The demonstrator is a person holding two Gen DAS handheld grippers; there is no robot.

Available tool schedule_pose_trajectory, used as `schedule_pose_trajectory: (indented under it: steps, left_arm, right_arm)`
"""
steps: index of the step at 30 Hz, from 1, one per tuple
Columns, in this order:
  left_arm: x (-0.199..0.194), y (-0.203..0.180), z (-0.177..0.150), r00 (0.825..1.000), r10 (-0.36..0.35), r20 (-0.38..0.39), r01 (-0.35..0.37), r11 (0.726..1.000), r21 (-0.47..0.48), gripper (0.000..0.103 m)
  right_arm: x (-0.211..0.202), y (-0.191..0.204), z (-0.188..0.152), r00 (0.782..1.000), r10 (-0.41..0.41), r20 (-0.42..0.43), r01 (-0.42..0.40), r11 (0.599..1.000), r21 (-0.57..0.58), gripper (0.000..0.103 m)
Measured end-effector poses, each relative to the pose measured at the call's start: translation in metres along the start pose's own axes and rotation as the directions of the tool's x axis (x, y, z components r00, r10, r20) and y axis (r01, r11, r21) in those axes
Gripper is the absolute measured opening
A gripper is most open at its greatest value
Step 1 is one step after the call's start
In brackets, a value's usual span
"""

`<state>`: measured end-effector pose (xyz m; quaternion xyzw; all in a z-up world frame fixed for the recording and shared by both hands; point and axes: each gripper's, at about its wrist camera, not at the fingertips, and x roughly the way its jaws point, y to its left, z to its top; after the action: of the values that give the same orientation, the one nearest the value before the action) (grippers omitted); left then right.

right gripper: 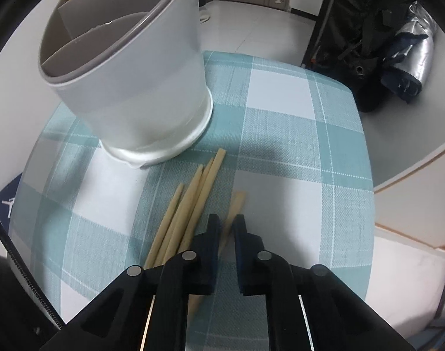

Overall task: Organize utensils
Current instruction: 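Lower the right gripper onto the bundle and grasp one chopstick, then grasp another chopstick with the left gripper while the right gripper holds its chopstick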

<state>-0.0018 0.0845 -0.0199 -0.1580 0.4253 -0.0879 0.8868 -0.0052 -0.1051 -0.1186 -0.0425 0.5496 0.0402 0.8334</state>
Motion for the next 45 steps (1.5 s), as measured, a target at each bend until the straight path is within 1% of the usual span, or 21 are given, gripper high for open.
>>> schedule_pose_trajectory:
  steps: [4,5,8,10,12,14,18,19,22,24,28,30,32,34,36,38,40,43,45]
  left_arm:
    - [0.001,0.001,0.0,1.0,-0.002,-0.007,0.002,1.0,-0.002,0.094]
    - [0.002,0.0,0.0,1.0,-0.005,-0.01,0.005,1.0,-0.003,0.094]
    - [0.003,0.0,0.0,1.0,-0.004,-0.016,0.004,1.0,0.003,0.094]
    - [0.005,-0.001,-0.001,1.0,0.001,-0.018,-0.001,1.0,0.009,0.094]
    - [0.007,0.0,-0.002,1.0,0.014,-0.023,-0.014,1.0,0.015,0.094]
    - [0.009,0.0,-0.004,0.999,0.02,-0.029,-0.019,1.0,0.019,0.094]
    - [0.014,-0.001,-0.011,0.998,0.053,-0.038,-0.052,0.997,0.048,0.094]
    - [0.016,-0.002,-0.014,0.997,0.059,-0.042,-0.056,0.997,0.059,0.094]
    - [0.027,-0.009,-0.026,0.994,0.075,-0.082,-0.066,0.991,0.114,0.094]
    - [0.033,-0.016,-0.033,0.992,0.073,-0.105,-0.057,0.987,0.15,0.094]
    - [0.044,-0.031,-0.047,0.986,0.075,-0.152,-0.04,0.975,0.22,0.094]
    - [0.051,-0.037,-0.052,0.981,0.086,-0.175,-0.041,0.969,0.245,0.094]
    - [0.055,-0.042,-0.057,0.978,0.106,-0.182,-0.053,0.96,0.276,0.094]
    - [0.061,-0.047,-0.063,0.973,0.131,-0.192,-0.064,0.945,0.319,0.094]
    - [0.067,-0.051,-0.068,0.967,0.149,-0.207,-0.069,0.934,0.351,0.094]
    - [0.072,-0.052,-0.073,0.96,0.161,-0.228,-0.07,0.93,0.361,0.094]
    - [0.077,-0.052,-0.076,0.955,0.171,-0.243,-0.073,0.928,0.366,0.094]
    - [0.086,-0.052,-0.081,0.941,0.191,-0.279,-0.075,0.923,0.378,0.094]
    - [0.089,-0.052,-0.083,0.935,0.211,-0.286,-0.088,0.917,0.389,0.094]
  right_arm:
    - [-0.006,-0.005,-0.012,0.999,0.041,-0.026,-0.042,0.999,-0.026,0.005]
    - [-0.008,-0.006,-0.015,0.997,0.069,-0.037,-0.07,0.997,-0.03,0.005]
    - [-0.009,-0.009,-0.019,0.995,0.094,-0.044,-0.096,0.995,-0.022,0.006]
    - [-0.008,-0.013,-0.018,0.993,0.111,-0.029,-0.112,0.994,-0.004,0.006]
    - [-0.007,-0.013,-0.016,0.994,0.109,-0.014,-0.109,0.994,0.002,0.006]
    - [-0.005,-0.01,-0.013,0.996,0.093,0.009,-0.093,0.996,-0.015,0.006]
    - [-0.003,-0.006,-0.011,0.996,0.08,0.047,-0.078,0.996,-0.043,0.006]
    - [-0.003,-0.007,-0.011,0.995,0.088,0.055,-0.086,0.996,-0.038,0.005]
    - [-0.004,-0.019,-0.013,0.985,0.157,0.068,-0.16,0.986,0.038,0.005]
    - [-0.005,-0.034,-0.012,0.976,0.2,0.088,-0.209,0.971,0.113,0.005]
    - [-0.02,-0.061,-0.012,0.948,0.265,0.176,-0.301,0.924,0.234,0.005]
    - [-0.03,-0.078,-0.014,0.929,0.287,0.236,-0.349,0.892,0.288,0.005]
    - [-0.036,-0.096,-0.016,0.902,0.321,0.29,-0.411,0.845,0.343,0.005]
    - [-0.041,-0.113,-0.018,0.879,0.35,0.322,-0.46,0.802,0.382,0.005]
    - [-0.043,-0.126,-0.022,0.866,0.366,0.342,-0.487,0.771,0.41,0.005]
    - [-0.046,-0.132,-0.026,0.857,0.374,0.355,-0.504,0.751,0.426,0.005]
    - [-0.05,-0.138,-0.03,0.858,0.373,0.354,-0.504,0.744,0.438,0.005]
    - [-0.048,-0.14,-0.03,0.851,0.387,0.355,-0.519,0.728,0.448,0.005]
    - [-0.053,-0.145,-0.036,0.845,0.393,0.361,-0.528,0.716,0.456,0.005]
